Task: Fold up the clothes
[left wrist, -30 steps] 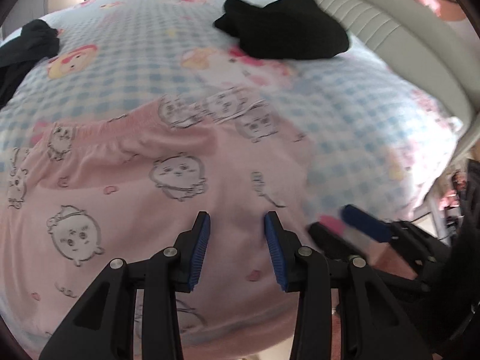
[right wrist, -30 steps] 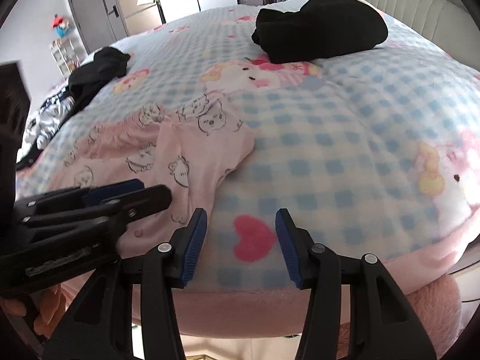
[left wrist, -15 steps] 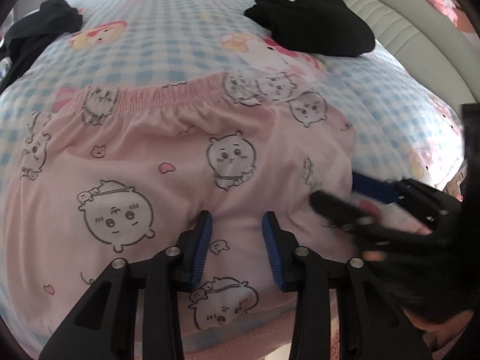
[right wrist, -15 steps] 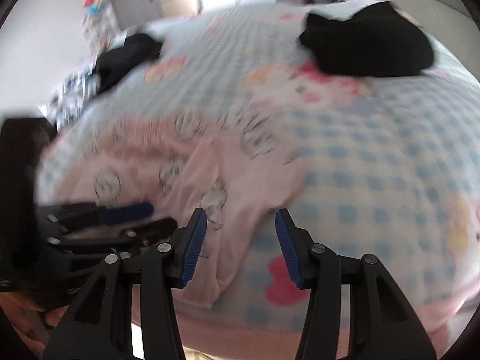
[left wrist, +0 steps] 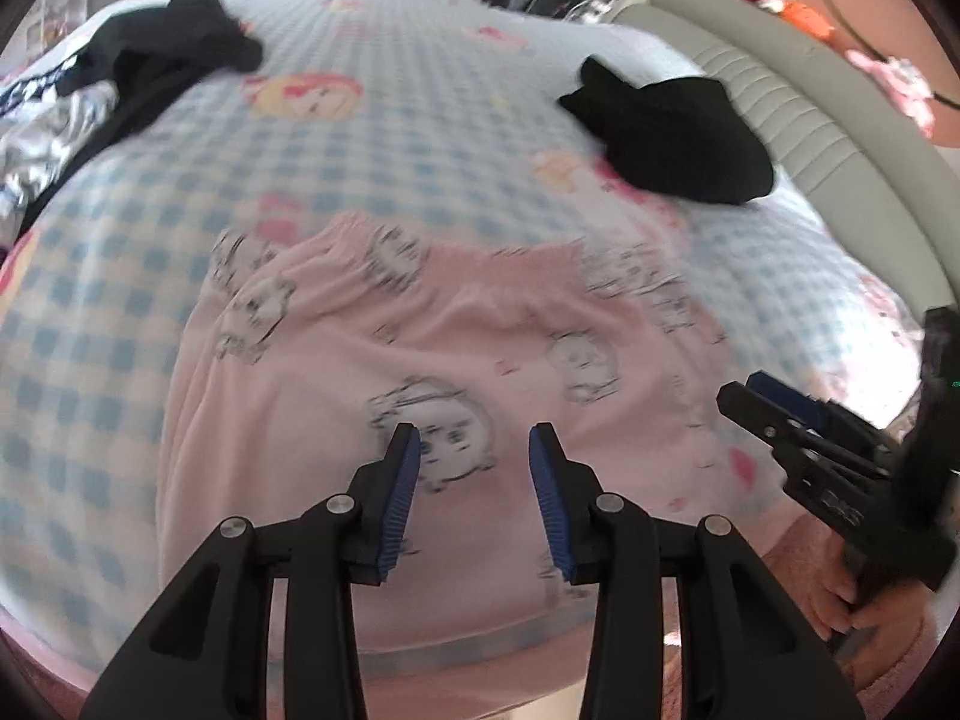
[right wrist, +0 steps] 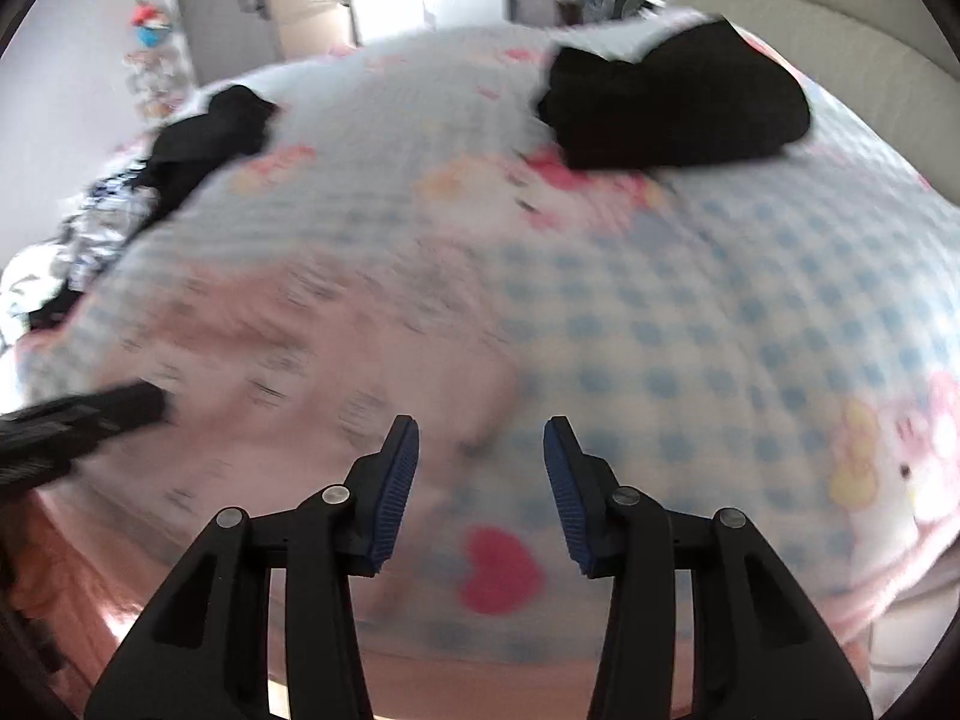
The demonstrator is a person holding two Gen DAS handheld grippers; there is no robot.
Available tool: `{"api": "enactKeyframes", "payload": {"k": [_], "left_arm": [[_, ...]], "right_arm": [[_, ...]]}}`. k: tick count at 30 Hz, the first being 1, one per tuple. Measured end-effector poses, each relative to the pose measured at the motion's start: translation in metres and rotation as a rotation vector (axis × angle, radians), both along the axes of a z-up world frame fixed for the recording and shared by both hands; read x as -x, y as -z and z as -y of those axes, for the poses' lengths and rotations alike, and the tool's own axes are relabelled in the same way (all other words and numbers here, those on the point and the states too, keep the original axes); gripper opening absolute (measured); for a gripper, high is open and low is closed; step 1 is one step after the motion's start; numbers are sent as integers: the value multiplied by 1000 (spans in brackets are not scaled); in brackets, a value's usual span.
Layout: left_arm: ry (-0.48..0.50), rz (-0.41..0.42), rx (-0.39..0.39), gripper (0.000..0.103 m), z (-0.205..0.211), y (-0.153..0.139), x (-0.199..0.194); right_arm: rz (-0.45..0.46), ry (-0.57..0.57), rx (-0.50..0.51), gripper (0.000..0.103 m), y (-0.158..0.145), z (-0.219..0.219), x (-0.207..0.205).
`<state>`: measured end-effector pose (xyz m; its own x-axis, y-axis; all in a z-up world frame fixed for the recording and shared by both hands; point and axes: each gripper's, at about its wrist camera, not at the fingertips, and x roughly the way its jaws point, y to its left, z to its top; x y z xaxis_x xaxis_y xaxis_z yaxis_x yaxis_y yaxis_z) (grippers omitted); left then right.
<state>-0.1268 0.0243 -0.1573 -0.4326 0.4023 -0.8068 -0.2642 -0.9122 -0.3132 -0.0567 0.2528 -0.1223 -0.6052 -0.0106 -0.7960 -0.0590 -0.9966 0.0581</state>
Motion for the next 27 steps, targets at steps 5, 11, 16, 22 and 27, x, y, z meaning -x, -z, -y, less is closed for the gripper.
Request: {"api": "enactKeyframes", "payload": {"k": [5, 11, 16, 22, 27], "left_arm": [[-36, 17, 104, 30, 16, 12, 6], [-40, -23, 20, 38, 32, -6, 2], [-77, 27, 19, 39, 38, 2, 8], [-91, 23, -6, 33, 69, -8, -6], [-119, 27, 31, 37, 86, -10, -15]], "right_arm": [[130, -65, -168, 48, 33, 28, 24], [67, 16, -52, 50, 6, 2, 13], [73, -53, -13, 48, 10, 21, 29], [96, 12, 9, 47, 20, 10, 29], [57, 51, 110, 49, -1, -1, -5]]}}
